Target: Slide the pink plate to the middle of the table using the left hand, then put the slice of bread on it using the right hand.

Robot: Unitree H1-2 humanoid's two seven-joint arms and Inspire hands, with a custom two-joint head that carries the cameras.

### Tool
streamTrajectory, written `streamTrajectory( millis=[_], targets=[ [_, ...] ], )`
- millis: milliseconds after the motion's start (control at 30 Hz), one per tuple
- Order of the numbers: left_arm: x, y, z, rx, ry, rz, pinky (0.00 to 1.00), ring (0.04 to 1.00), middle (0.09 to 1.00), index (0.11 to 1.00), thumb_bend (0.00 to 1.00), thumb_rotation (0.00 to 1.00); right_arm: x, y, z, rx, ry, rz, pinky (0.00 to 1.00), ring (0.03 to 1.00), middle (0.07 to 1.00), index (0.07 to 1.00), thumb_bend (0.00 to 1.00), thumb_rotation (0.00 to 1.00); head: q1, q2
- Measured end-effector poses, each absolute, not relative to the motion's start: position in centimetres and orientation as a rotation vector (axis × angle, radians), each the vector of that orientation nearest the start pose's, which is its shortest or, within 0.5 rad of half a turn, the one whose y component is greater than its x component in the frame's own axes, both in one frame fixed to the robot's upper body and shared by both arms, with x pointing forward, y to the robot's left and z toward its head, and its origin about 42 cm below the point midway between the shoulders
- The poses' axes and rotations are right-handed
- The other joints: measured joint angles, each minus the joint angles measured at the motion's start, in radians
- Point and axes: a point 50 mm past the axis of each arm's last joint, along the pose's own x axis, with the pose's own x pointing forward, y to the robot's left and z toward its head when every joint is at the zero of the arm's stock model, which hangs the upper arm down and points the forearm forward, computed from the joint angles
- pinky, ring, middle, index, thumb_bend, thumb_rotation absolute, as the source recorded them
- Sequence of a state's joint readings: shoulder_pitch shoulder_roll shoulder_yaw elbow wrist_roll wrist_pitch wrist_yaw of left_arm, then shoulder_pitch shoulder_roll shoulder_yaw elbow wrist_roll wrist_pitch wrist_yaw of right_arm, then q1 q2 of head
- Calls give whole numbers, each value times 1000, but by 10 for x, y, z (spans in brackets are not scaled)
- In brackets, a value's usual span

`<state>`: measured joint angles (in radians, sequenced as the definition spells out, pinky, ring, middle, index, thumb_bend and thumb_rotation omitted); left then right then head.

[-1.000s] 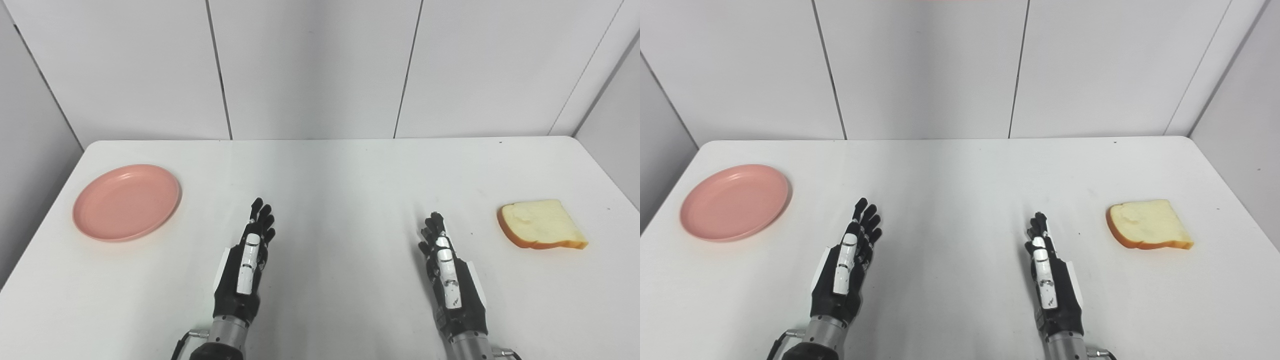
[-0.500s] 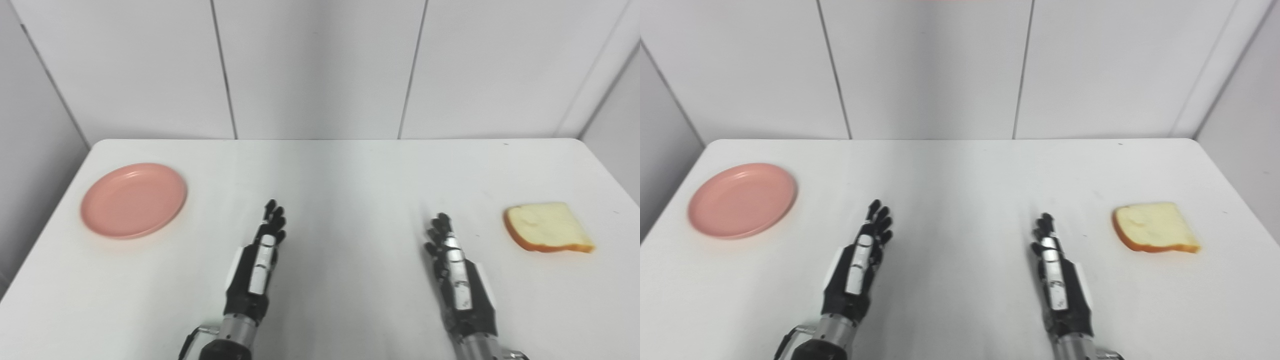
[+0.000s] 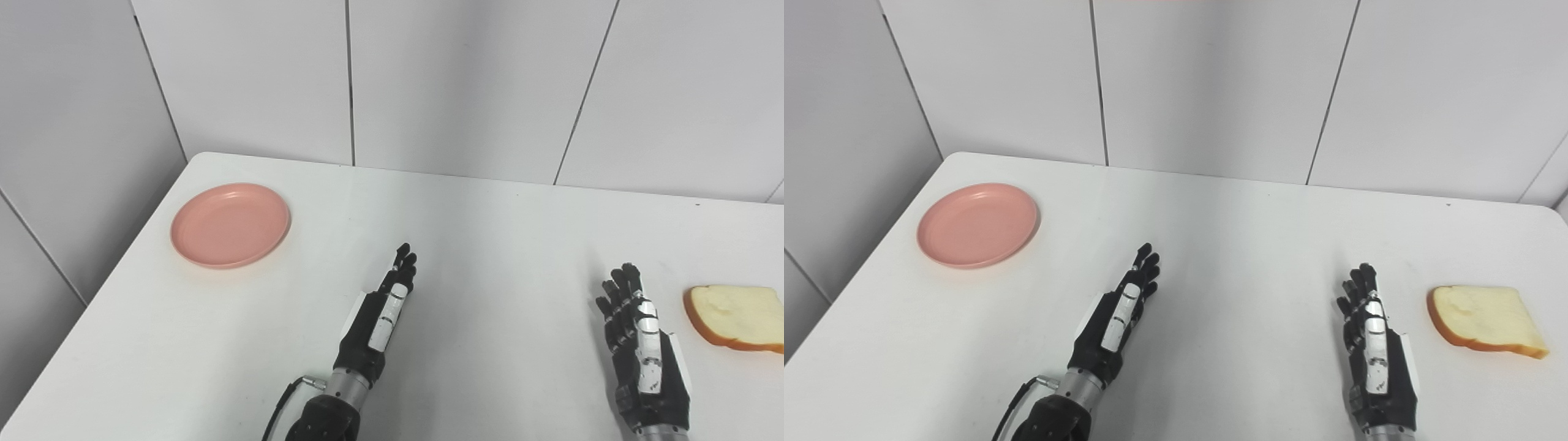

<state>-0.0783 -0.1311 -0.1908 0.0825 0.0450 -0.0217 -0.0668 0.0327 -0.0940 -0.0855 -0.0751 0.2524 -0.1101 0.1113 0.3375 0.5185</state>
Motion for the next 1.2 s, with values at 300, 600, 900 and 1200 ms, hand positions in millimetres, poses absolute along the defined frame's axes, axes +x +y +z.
streamTrajectory(
  millis=[300,600,900,1200],
  targets=[
    [299,99,107,-58,-38,-277,1000,1000,1000,1000,641,1000,271,-261,120,127,-177,15,1000,1000,1000,1000,384,1000,-6,6],
    [299,99,107,-60,-38,-277,1000,1000,1000,1000,639,1000,271,-261,120,127,-178,12,1000,1000,1000,1000,394,1000,-8,5],
    [299,100,107,-82,-39,-281,1000,1000,1000,1000,594,1000,271,-261,120,134,-178,12,1000,1000,1000,1000,403,1000,-12,3],
    [291,105,113,-146,-65,-292,1000,1000,1000,1000,513,1000,268,-259,122,129,-184,7,1000,1000,1000,1000,412,1000,-23,17]
  ],
)
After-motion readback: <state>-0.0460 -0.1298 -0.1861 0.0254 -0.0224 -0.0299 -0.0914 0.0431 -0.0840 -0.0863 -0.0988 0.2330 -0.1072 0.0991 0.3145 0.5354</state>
